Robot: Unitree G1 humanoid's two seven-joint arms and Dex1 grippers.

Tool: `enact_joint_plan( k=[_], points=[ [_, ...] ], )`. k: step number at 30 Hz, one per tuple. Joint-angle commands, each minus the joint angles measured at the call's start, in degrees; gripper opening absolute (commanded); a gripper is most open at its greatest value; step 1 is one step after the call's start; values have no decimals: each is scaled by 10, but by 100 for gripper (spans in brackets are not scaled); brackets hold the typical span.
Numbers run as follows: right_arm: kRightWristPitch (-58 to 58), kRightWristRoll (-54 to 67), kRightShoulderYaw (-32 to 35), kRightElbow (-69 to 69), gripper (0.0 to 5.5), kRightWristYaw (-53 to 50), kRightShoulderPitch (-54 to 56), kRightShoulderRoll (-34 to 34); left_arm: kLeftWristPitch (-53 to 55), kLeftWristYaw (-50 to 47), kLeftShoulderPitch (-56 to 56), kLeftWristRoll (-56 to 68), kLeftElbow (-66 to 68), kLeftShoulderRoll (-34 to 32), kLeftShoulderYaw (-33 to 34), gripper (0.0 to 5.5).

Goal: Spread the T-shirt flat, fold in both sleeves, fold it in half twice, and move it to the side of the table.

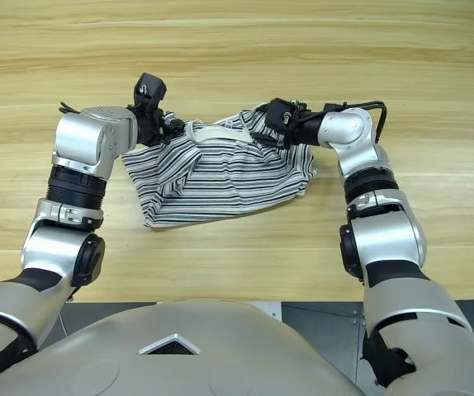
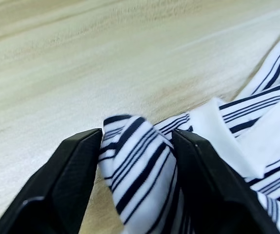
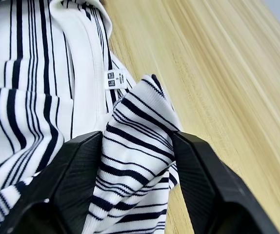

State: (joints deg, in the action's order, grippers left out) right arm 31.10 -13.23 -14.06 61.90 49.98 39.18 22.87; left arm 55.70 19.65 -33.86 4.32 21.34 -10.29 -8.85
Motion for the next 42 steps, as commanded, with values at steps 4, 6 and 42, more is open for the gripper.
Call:
enact_joint_plan(
  k=[4,6,42],
  points=[
    [7,-17,-12,12,205,-15,10,8,3,3,1,-3,-6,2,-7,238],
    [8,-18,-13,13,174,-15,10,8,3,2,1,-3,-7,2,-6,207],
    [-26,55,77,63,10,-55,131,25,-415,108,-253,-54,320,-124,39,12]
  ],
)
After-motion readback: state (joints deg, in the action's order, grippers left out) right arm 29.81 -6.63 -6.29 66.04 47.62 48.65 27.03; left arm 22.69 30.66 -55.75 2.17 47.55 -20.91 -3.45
